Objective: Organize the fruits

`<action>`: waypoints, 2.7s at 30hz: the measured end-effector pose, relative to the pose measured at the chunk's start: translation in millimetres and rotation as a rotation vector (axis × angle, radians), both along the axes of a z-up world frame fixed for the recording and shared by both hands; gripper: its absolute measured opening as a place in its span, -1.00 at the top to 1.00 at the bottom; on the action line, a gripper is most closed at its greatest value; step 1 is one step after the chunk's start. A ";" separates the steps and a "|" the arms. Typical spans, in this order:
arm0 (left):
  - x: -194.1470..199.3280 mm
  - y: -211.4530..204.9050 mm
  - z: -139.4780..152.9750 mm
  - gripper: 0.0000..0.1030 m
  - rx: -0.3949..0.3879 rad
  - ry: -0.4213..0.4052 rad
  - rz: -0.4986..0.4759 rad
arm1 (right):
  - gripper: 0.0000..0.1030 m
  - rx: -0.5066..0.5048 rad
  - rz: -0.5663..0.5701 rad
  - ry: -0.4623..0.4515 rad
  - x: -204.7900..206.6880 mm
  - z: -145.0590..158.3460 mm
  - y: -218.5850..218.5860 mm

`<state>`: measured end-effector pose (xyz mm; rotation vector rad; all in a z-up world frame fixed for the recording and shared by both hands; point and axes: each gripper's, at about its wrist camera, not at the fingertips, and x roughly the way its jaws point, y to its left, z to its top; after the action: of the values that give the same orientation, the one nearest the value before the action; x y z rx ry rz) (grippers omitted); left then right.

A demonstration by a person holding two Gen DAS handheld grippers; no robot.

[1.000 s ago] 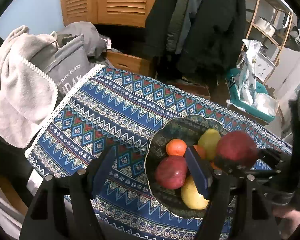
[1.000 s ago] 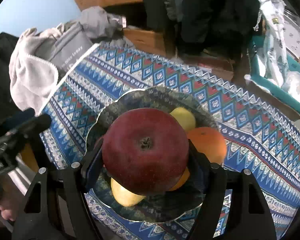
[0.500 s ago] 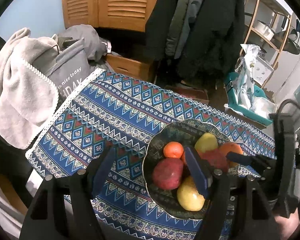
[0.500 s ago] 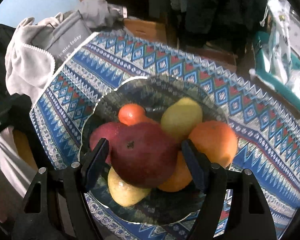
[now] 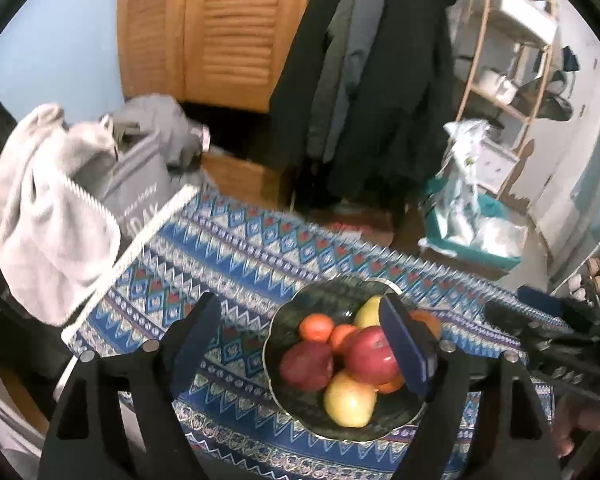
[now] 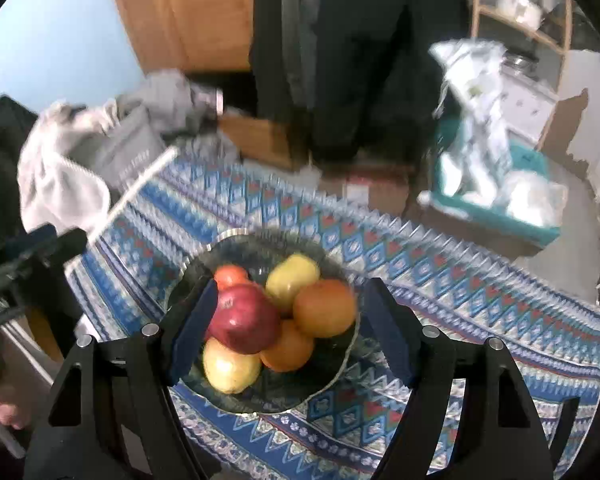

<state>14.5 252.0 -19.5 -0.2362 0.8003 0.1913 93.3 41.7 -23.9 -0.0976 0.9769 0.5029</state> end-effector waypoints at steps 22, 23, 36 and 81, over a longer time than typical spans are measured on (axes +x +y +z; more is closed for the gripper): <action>-74.8 -33.7 94.6 -0.72 0.109 -0.195 -0.021 | -0.54 0.068 -0.118 -0.284 -90.4 139.3 -83.3; -77.5 -35.9 96.4 -0.75 0.115 -0.201 -0.022 | -0.54 0.063 -0.121 -0.288 -93.9 139.3 -84.9; -85.1 -55.3 99.3 -0.82 0.146 -0.194 -0.032 | -0.54 0.072 -0.136 -0.290 -102.7 141.2 -96.6; -92.3 -72.6 109.5 -0.92 0.183 -0.200 -0.050 | -0.54 0.078 -0.153 -0.269 -100.7 137.1 -105.6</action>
<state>-77.7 179.4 90.0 -0.0610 0.5856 0.1899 -7.4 -63.9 113.3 -0.0191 0.6945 0.3752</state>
